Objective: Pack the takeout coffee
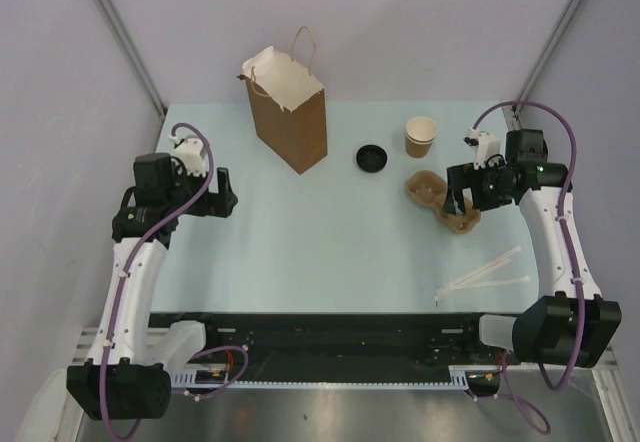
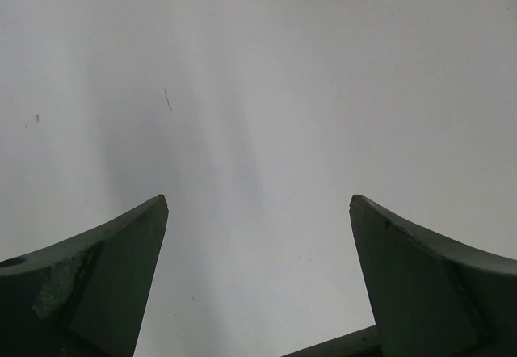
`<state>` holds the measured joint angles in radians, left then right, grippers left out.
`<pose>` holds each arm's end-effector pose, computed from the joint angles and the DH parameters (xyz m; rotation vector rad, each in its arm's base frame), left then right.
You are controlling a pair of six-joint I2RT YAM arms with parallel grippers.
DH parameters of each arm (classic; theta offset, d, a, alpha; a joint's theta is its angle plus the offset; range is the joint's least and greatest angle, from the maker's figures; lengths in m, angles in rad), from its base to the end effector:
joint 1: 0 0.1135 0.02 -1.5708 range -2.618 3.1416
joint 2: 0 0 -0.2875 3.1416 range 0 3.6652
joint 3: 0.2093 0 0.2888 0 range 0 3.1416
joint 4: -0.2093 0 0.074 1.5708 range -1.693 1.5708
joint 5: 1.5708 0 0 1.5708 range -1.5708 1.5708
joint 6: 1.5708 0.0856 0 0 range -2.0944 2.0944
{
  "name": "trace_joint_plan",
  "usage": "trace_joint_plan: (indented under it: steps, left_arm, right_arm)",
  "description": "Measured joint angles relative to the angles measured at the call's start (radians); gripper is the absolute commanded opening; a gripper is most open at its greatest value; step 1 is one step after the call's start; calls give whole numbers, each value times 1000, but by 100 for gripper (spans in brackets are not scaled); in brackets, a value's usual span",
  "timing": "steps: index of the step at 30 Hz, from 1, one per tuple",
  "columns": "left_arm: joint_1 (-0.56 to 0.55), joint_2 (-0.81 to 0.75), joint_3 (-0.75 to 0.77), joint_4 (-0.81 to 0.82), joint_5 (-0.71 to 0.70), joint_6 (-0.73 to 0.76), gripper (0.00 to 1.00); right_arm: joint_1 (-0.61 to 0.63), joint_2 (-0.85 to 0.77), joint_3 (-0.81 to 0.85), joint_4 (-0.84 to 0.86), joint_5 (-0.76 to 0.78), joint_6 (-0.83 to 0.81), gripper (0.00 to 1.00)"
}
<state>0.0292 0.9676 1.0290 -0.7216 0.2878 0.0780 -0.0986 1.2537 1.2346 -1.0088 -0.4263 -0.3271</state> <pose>0.2591 -0.0167 0.3318 0.2103 2.2017 -0.2614 0.2945 0.0064 0.3112 -0.4347 2.4669 0.3820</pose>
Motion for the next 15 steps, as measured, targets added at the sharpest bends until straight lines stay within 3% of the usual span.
trace_joint_plan:
  steps: [4,15]
  left_arm:
    - [0,0,10,5,-14,-17,100]
    - [0,-11,79,59,-58,-36,99]
  right_arm:
    - [9,27,34,25,56,5,100]
    - [11,212,346,248,113,71,100]
